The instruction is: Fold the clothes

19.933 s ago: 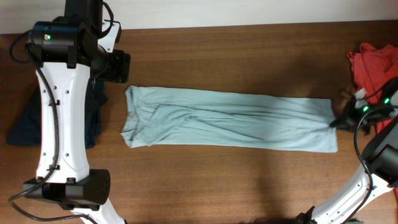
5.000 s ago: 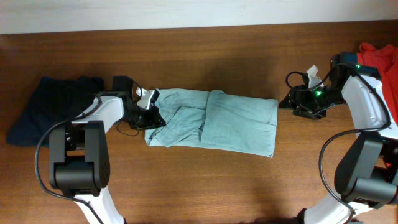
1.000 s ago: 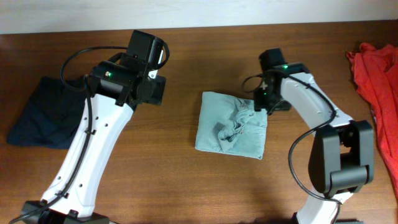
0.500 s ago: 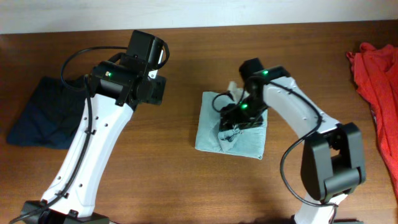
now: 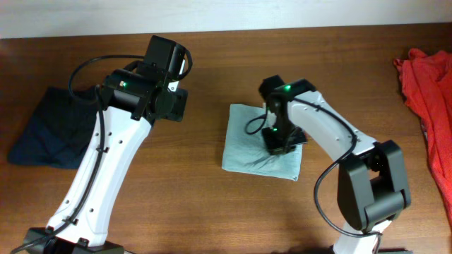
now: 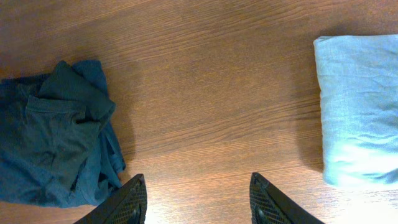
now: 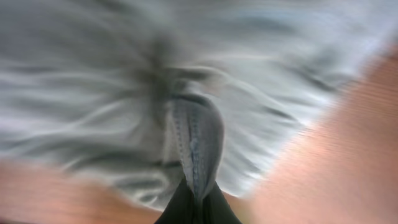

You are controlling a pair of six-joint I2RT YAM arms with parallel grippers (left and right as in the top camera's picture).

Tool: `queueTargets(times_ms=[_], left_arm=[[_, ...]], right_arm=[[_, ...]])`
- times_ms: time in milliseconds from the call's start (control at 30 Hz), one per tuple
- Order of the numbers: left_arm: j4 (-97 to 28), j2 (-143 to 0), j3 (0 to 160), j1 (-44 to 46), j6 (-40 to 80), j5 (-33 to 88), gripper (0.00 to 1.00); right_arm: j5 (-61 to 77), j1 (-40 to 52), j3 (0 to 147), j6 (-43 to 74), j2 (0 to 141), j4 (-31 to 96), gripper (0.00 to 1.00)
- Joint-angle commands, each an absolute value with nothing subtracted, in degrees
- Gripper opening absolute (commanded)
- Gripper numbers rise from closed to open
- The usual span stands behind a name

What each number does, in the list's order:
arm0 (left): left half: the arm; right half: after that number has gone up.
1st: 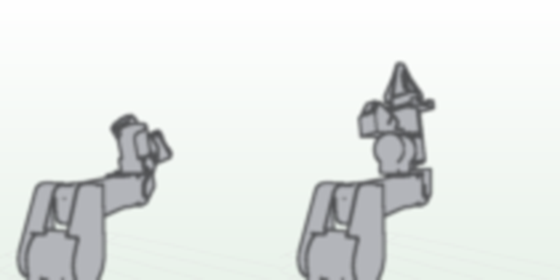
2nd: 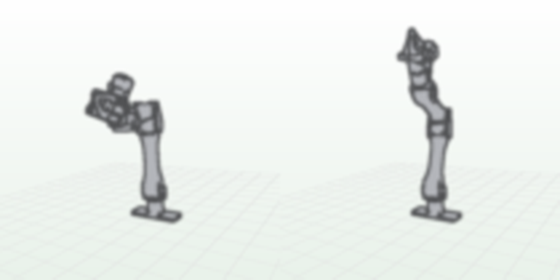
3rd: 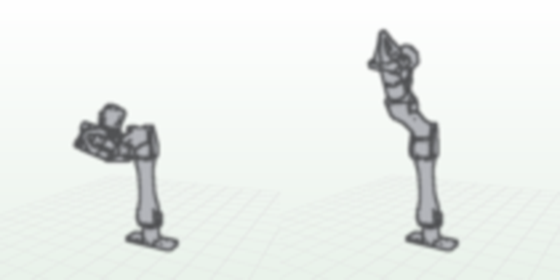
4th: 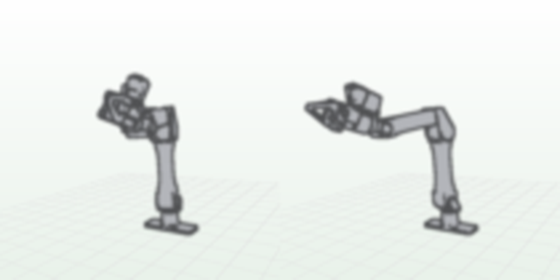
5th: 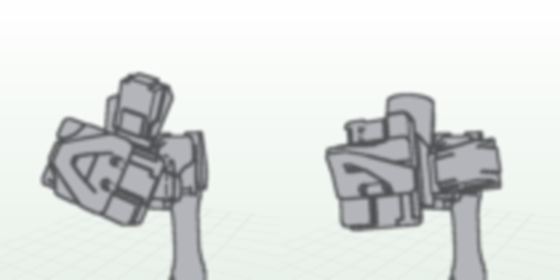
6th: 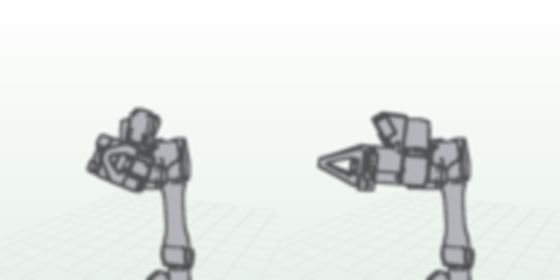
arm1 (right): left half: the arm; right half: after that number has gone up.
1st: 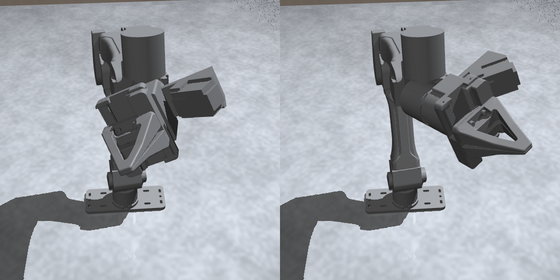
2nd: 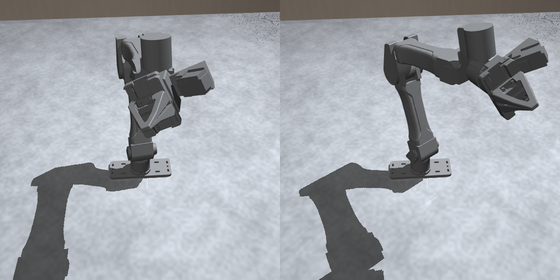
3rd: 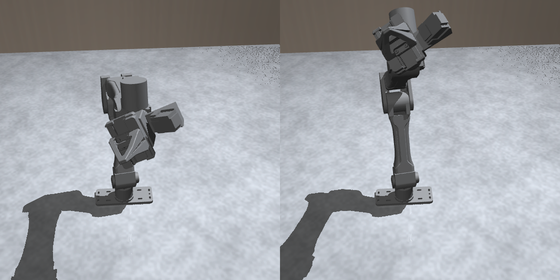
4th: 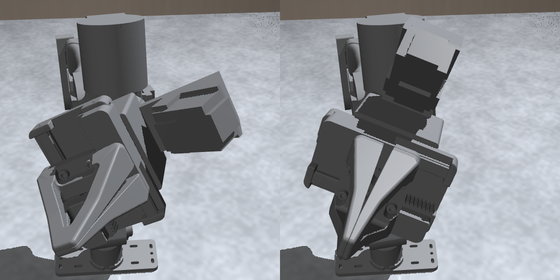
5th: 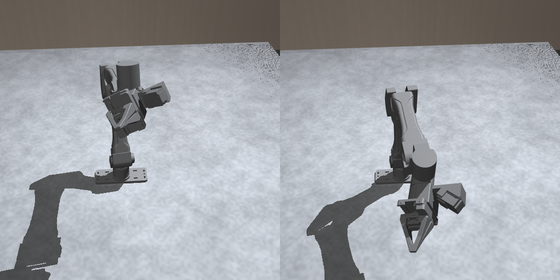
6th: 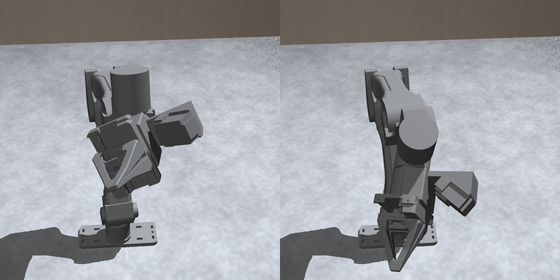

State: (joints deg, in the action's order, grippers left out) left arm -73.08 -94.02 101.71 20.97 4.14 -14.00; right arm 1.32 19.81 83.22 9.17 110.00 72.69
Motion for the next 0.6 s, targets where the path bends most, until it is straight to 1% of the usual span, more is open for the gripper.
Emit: queueTargets(times_ms=[0,33,133,167,233,267,300,433,567], left_arm=[[-72.99,-93.03,102.48,20.82,3.84,-14.41,0.53],[-72.95,-93.03,102.48,20.82,3.84,-14.41,0.53],[-72.9,-93.03,102.48,20.82,3.84,-14.44,0.53],[-72.93,-93.03,102.48,20.82,3.84,-14.44,0.53],[-72.95,-93.03,102.48,20.82,3.6,-14.41,0.54],[-72.99,-93.03,102.48,20.82,3.38,-14.44,0.54],[-72.99,-93.03,102.48,20.82,3.38,-14.41,0.56],[-72.9,-93.03,102.48,20.82,3.38,-14.41,0.58],[-72.75,-93.03,102.48,20.82,3.4,-14.41,0.58]], right_arm=[[-7.14,16.12,83.26,9.06,109.32,74.78,0.16],[-7.14,15.53,83.24,9.08,109.32,75.11,0.16],[-7.14,14.46,83.13,9.08,109.34,75.64,0.21],[-7.14,14.2,83.13,9.08,109.34,76.12,0.26],[-7.16,14.15,83.13,8.97,109.34,77.28,0.51],[-7.16,14.17,83.13,8.56,109.34,77.84,0.56],[-7.22,14.17,83.15,8.36,109.34,78.22,0.58],[-5.17,14.11,83.22,8.43,109.32,74.5,0.64],[2.04,14.11,83.2,8.43,109.34,66.57,0.79]])
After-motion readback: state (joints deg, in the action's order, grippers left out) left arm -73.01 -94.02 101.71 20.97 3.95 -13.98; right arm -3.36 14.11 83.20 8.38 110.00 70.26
